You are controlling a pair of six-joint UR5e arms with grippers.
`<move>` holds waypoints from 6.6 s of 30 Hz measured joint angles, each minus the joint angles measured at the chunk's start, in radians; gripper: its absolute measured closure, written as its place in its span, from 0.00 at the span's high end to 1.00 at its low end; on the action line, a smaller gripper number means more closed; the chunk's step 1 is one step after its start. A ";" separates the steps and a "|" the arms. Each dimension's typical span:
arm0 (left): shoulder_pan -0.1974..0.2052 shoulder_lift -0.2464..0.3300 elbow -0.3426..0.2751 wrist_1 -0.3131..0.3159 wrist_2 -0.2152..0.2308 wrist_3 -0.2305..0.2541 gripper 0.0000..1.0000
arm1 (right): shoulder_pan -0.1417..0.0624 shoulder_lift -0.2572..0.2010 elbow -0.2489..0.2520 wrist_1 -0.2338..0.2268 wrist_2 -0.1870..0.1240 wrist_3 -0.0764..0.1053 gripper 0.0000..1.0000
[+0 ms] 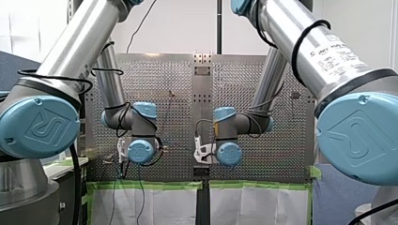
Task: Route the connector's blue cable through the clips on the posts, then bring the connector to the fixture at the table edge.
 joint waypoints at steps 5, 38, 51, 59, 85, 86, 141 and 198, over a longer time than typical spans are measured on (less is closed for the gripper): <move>0.000 0.000 0.000 0.000 0.000 0.000 0.00 | 0.000 0.001 0.000 0.010 0.001 0.000 0.00; -0.066 0.214 0.094 -0.181 -0.169 0.019 0.00 | -0.032 -0.243 -0.109 0.245 -0.115 0.102 0.00; -0.036 0.320 0.191 -0.287 -0.184 0.020 0.00 | -0.081 -0.346 -0.204 0.348 -0.173 0.099 0.00; 0.000 0.387 0.234 -0.354 -0.159 0.042 0.00 | -0.106 -0.406 -0.219 0.396 -0.200 0.100 0.00; 0.209 0.328 0.328 -0.420 0.066 0.075 0.00 | -0.181 -0.324 -0.286 0.416 -0.247 0.104 0.00; 0.211 0.324 0.333 -0.420 0.073 0.074 0.00 | -0.181 -0.317 -0.289 0.414 -0.251 0.104 0.00; 0.280 0.194 0.457 -0.431 0.276 0.055 0.00 | -0.217 -0.265 -0.345 0.398 -0.296 0.108 0.00; 0.278 0.222 0.495 -0.510 0.260 0.060 0.00 | -0.233 -0.261 -0.357 0.412 -0.359 0.100 0.00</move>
